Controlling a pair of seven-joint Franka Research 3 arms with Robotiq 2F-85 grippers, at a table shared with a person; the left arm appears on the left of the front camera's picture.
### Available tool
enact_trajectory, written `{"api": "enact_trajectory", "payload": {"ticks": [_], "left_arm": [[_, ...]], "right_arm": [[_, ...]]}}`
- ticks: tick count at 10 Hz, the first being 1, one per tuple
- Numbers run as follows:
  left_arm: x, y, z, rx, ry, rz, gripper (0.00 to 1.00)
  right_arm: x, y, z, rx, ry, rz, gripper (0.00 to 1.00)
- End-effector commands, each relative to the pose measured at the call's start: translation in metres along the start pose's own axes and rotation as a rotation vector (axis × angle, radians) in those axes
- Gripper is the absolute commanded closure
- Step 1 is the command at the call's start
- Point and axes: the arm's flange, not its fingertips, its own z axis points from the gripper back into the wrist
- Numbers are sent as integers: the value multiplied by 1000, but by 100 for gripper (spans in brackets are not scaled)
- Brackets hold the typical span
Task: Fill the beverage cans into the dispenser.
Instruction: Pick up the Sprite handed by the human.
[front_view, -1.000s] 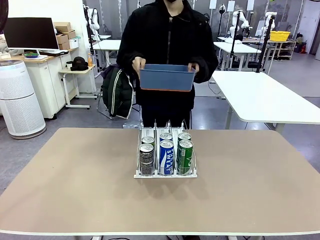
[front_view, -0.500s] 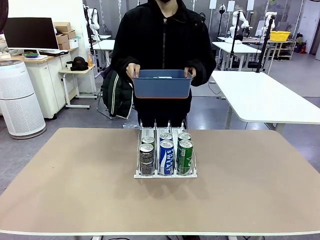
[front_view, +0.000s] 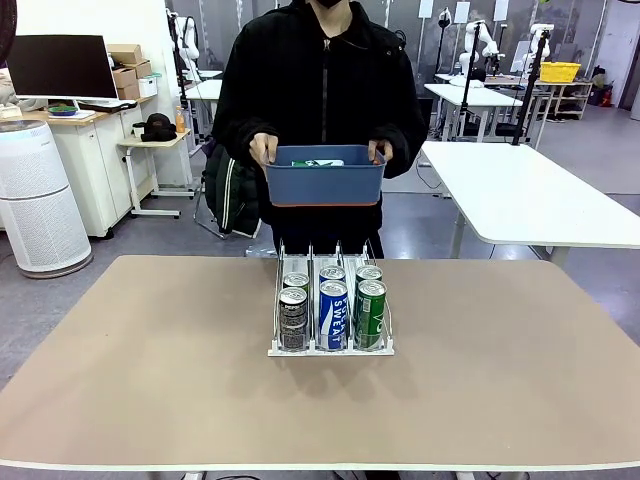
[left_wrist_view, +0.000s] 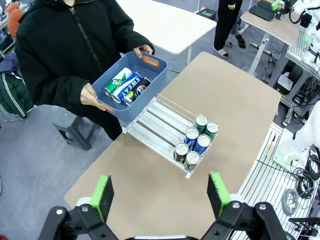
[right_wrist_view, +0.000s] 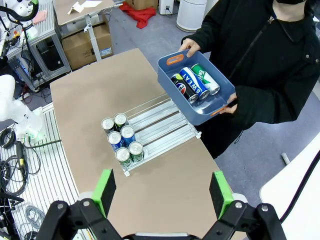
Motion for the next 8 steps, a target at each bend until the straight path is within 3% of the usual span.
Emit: {"api": "enact_trajectory", "payload": {"ticks": [1, 8], "left_arm": [[1, 0, 1, -10, -16, 14, 0], [1, 0, 1, -10, -16, 14, 0]], "right_arm": [[0, 0, 1, -3, 1, 3, 0], [0, 0, 1, -3, 1, 3, 0]]}}
